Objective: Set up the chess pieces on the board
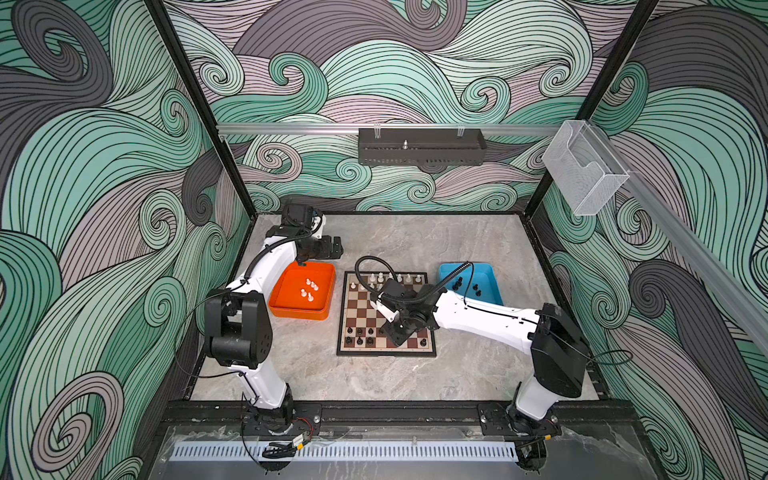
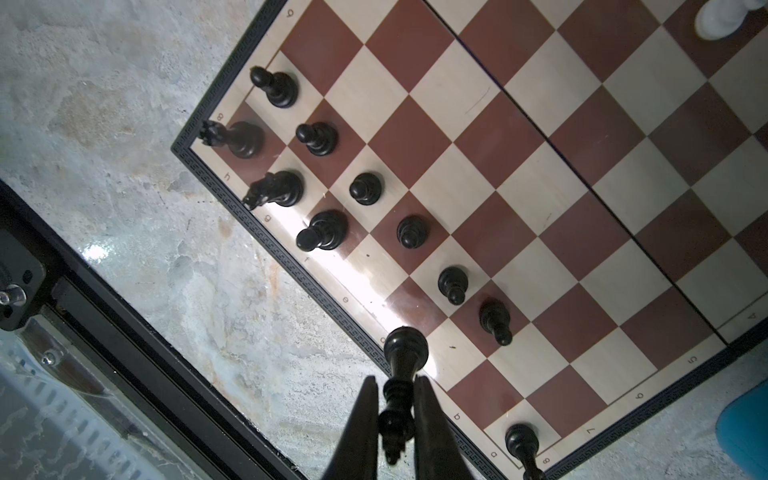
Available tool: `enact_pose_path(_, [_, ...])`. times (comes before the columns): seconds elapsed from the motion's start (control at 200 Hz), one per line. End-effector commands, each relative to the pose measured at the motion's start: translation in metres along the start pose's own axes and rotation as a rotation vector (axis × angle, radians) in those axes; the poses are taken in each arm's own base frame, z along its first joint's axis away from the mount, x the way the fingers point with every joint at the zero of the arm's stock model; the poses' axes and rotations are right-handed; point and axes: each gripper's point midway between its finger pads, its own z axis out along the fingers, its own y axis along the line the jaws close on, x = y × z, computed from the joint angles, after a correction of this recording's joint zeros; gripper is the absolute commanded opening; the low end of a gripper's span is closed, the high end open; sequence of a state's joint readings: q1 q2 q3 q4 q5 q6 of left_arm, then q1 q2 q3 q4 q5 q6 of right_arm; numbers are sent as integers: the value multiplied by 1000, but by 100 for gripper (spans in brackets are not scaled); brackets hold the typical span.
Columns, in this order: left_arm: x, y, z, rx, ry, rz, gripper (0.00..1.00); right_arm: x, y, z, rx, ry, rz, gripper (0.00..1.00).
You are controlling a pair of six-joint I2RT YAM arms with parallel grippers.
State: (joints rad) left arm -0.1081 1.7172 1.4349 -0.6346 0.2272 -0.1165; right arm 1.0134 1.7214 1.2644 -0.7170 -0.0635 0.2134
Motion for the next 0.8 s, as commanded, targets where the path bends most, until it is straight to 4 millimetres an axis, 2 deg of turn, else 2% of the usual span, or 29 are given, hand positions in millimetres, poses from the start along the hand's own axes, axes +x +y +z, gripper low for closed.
enact_pose_path(0.0, [1, -1, 0, -8, 1, -2, 99, 0, 4, 8, -14, 23, -10, 16])
enact_pose_path(0.796, [2, 0, 2, -12, 9, -2, 99, 2, -1, 21, -5, 57, -2, 17])
